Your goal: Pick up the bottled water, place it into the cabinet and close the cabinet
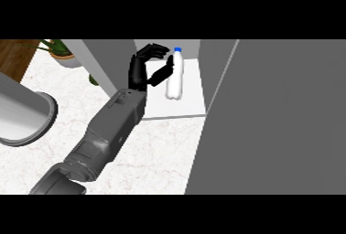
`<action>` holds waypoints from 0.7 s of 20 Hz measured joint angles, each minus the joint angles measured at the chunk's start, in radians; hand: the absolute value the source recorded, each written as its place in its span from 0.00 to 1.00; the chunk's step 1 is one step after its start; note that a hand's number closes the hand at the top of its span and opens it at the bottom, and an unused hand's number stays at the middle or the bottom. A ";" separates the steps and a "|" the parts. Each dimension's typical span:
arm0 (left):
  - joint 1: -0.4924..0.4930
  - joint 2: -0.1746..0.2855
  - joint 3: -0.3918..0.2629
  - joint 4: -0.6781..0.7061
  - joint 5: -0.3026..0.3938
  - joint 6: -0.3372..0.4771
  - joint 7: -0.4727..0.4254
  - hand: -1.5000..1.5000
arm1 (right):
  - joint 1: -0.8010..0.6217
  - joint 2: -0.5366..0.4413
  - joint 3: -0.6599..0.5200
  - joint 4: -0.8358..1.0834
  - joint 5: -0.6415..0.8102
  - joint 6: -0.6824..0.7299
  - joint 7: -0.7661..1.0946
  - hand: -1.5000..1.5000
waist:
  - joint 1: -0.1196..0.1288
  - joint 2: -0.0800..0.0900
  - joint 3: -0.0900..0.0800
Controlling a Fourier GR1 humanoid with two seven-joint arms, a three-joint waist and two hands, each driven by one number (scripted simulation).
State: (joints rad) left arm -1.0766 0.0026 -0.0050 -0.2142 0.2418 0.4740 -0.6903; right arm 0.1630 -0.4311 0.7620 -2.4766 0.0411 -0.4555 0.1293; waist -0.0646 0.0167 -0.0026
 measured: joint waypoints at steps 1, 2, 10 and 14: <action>0.000 -0.001 0.004 -0.008 0.009 -0.030 -0.007 1.00 | -0.003 0.001 0.000 0.000 0.000 -0.002 0.006 0.00 | 0.004 -0.002 0.000; 0.005 -0.001 0.005 -0.015 0.018 -0.057 -0.021 1.00 | -0.011 0.003 -0.002 0.000 0.000 -0.003 0.016 0.00 | 0.006 -0.003 0.000; 0.039 -0.005 -0.052 -0.085 0.094 -0.280 -0.026 1.00 | 0.004 -0.005 0.012 -0.002 0.010 -0.032 0.015 0.00 | 0.020 -0.010 0.000; 0.074 -0.005 -0.111 -0.152 0.130 -0.383 0.007 1.00 | -0.014 -0.011 0.000 -0.006 0.015 -0.051 0.043 0.00 | 0.032 -0.013 0.000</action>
State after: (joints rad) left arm -1.0027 -0.0028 -0.1157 -0.3658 0.3718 0.0914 -0.6829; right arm 0.1492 -0.4419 0.7616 -2.4822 0.0563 -0.5066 0.1724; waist -0.0323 0.0036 -0.0023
